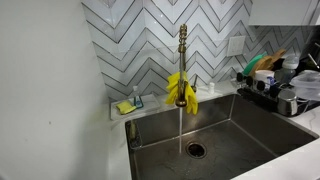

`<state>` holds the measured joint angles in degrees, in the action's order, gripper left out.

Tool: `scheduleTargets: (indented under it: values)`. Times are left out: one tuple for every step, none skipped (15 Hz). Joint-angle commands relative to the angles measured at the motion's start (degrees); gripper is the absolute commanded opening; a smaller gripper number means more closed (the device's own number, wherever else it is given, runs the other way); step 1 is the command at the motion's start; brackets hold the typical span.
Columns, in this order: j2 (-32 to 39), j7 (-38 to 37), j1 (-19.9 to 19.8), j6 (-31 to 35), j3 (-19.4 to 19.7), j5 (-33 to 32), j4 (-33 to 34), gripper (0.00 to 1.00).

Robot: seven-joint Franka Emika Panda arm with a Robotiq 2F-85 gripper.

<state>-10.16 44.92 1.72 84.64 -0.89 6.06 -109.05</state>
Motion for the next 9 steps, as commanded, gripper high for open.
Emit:
scheduleTargets:
  values:
    - [0.07,-0.11,0.65,-0.14,0.59,-0.09,0.16,0.05]
    - [0.06,-0.11,0.65,-0.14,0.59,-0.09,0.16,0.01]
    - [-0.20,-0.04,1.20,0.89,0.02,0.19,-1.04,0.01]
    - [-0.66,0.55,1.95,1.62,-0.38,2.23,-2.21,0.01]
    - [-1.12,-0.04,2.84,1.91,-1.17,3.85,-3.53,0.01]
    - [-1.66,-1.07,3.62,2.81,-1.97,5.28,-5.16,0.01]
    - [-1.77,-1.73,4.41,2.96,-2.74,6.54,-5.99,0.01]
    - [-2.03,-2.28,5.15,4.58,-3.56,7.49,-7.66,0.01]
    - [-2.24,-3.42,5.86,7.17,-4.50,7.65,-9.81,0.01]
